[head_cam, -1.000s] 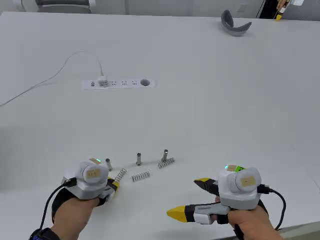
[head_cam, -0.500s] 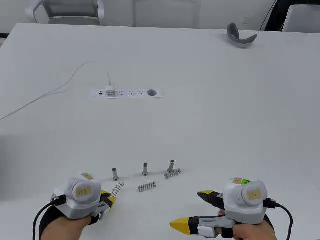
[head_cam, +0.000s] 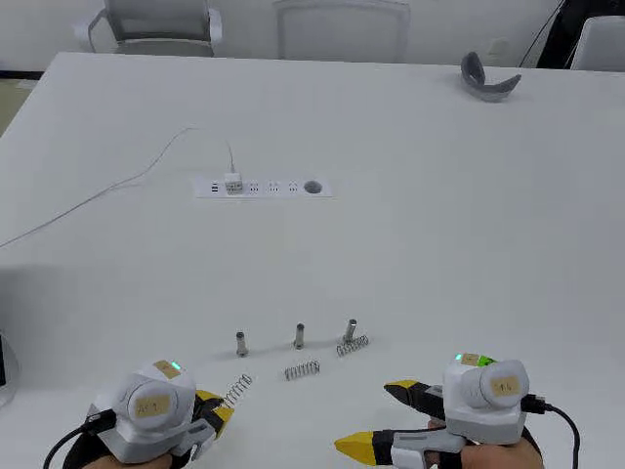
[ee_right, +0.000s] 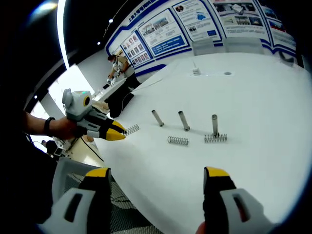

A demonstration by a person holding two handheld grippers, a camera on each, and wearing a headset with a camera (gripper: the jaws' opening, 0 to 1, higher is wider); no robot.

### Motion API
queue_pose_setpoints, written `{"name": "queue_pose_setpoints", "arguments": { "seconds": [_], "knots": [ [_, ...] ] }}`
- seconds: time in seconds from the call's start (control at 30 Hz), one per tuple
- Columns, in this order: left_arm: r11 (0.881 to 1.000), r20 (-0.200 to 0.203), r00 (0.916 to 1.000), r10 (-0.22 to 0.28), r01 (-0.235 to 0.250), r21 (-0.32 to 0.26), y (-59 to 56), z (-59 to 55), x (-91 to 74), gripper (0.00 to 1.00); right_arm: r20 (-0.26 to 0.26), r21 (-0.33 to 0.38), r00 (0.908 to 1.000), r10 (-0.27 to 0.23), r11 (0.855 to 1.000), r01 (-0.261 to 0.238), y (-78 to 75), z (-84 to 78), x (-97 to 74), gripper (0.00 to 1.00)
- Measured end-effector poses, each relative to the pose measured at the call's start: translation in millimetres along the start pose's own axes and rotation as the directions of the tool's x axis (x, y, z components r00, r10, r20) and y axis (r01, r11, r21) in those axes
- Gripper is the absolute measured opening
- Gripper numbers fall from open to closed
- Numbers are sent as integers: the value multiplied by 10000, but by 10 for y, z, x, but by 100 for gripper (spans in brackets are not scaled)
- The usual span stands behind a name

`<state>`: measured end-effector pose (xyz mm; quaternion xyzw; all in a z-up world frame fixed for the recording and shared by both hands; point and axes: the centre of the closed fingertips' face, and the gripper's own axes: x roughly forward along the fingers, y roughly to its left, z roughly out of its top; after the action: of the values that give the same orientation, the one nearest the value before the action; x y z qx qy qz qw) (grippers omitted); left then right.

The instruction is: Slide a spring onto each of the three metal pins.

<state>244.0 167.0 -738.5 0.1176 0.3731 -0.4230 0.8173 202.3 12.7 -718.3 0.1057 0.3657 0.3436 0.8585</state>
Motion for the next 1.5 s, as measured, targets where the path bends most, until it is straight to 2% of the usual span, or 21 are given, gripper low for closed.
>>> {"name": "queue_pose_setpoints", "arguments": {
  "seconds": [0.23, 0.37, 0.73, 0.97, 1.1, 1.3, 1.43, 1.5],
  "knots": [
    [9990, 94, 9997, -210, 206, 403, -108, 50, -131, 10, 104, 68, 9993, 366, 9993, -367, 72, 45, 68, 75],
    [9976, 198, 9991, -367, 355, 601, -190, 118, -173, 10, 74, 48, 9976, 694, 9976, -694, 139, 65, 117, 73],
    [9859, 234, 9938, -1091, 1051, 1304, -500, 228, -141, 10, 303, 21, 9879, 1520, 9884, -1521, 322, 225, 194, 64],
    [9732, 508, 9850, -1649, 1541, 1709, -699, 400, -105, 10, 447, 309, 9746, 2192, 9749, -2207, 449, 303, 228, 56],
    [9634, 491, 9817, -1838, 1700, 2073, -782, 456, -80, 10, 651, 505, 9653, 2528, 9653, -2562, 523, 361, 242, 50],
    [9553, 550, 9773, -2047, 1872, 2286, -877, 521, -69, 10, 678, 874, 9553, 2878, 9521, -2931, 598, 390, 268, 40],
    [9489, 526, 9753, -2144, 1952, 2481, -921, 528, -70, 10, 829, 930, 9479, 3077, 9446, -3148, 645, 416, 278, 31],
    [9463, 498, 9745, -2187, 1994, 2546, -934, 524, -71, 10, 871, 1053, 9469, 3096, 9423, -3178, 652, 422, 281, 30]
  ]
}}
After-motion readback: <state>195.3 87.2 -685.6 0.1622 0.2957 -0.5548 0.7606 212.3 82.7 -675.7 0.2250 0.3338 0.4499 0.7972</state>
